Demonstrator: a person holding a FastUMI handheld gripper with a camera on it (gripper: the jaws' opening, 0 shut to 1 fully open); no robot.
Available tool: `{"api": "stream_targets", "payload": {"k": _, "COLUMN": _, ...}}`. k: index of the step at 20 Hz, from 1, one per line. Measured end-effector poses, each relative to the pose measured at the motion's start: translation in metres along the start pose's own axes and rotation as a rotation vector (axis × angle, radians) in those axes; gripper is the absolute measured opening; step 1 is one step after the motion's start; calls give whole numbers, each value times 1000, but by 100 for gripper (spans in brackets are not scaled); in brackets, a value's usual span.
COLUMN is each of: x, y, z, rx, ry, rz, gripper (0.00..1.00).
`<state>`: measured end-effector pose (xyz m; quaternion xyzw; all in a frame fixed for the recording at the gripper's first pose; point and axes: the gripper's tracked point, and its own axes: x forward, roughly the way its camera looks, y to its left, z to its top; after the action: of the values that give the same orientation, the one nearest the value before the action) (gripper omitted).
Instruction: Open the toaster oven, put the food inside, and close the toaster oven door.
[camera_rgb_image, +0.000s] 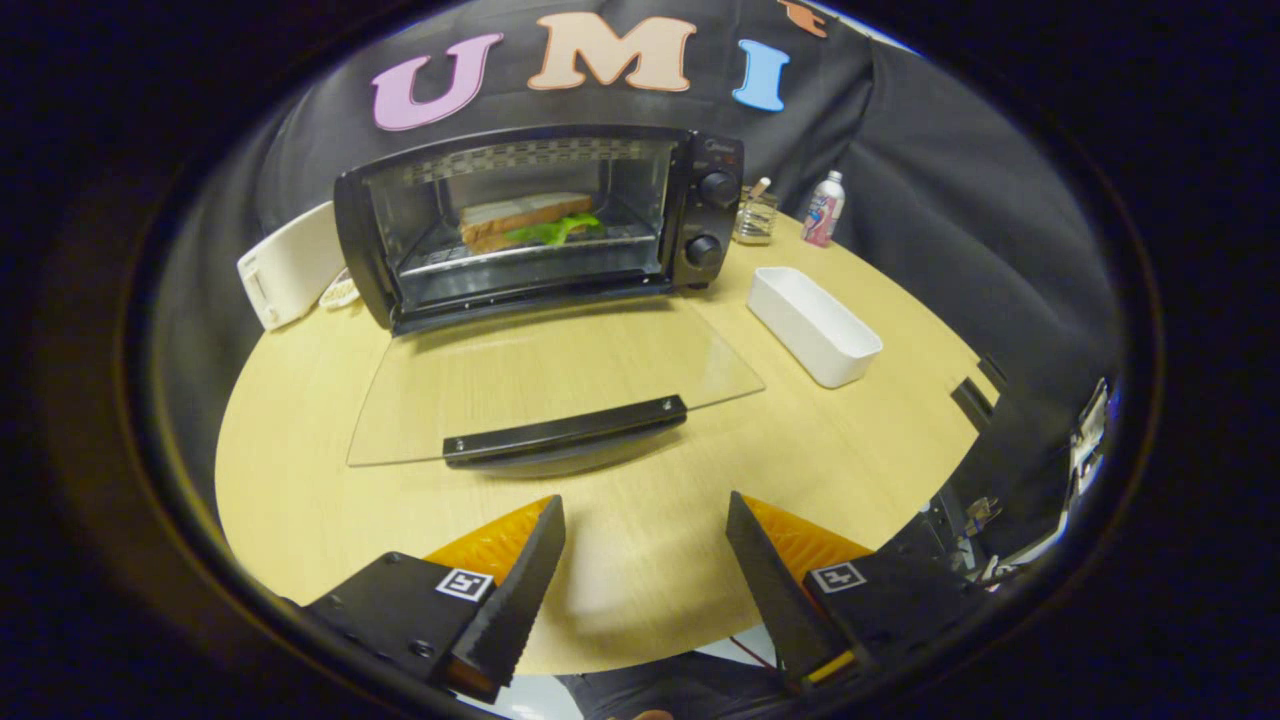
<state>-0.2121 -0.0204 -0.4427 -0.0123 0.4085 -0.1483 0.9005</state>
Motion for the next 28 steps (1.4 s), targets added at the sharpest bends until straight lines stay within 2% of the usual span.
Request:
{"api": "stream_targets", "payload": {"k": 5, "x": 13, "y": 13, "z": -13, "rx": -31, "ry": 25, "rz": 36, "gripper": 99}}
{"api": "stream_targets", "payload": {"k": 13, "x": 22, "y": 29, "z": 10, "rx": -50, "ry": -35, "rz": 84, "gripper": 98}}
{"api": "stream_targets", "payload": {"k": 15, "x": 20, "y": 29, "z": 14, "rx": -83, "ry": -42, "rz": 89, "gripper": 98}}
{"api": "stream_targets", "payload": {"k": 18, "x": 11, "y": 36, "z": 27, "rx": -65, "ry": -83, "rz": 122, "gripper": 98}}
{"api": "stream_targets", "payload": {"k": 24, "x": 6, "y": 36, "z": 39, "rx": -122, "ry": -101, "rz": 119, "gripper": 96}}
{"api": "stream_targets", "payload": {"k": 28, "x": -8, "y": 34, "z": 58, "rx": -111, "ry": -149, "rz": 136, "gripper": 97}}
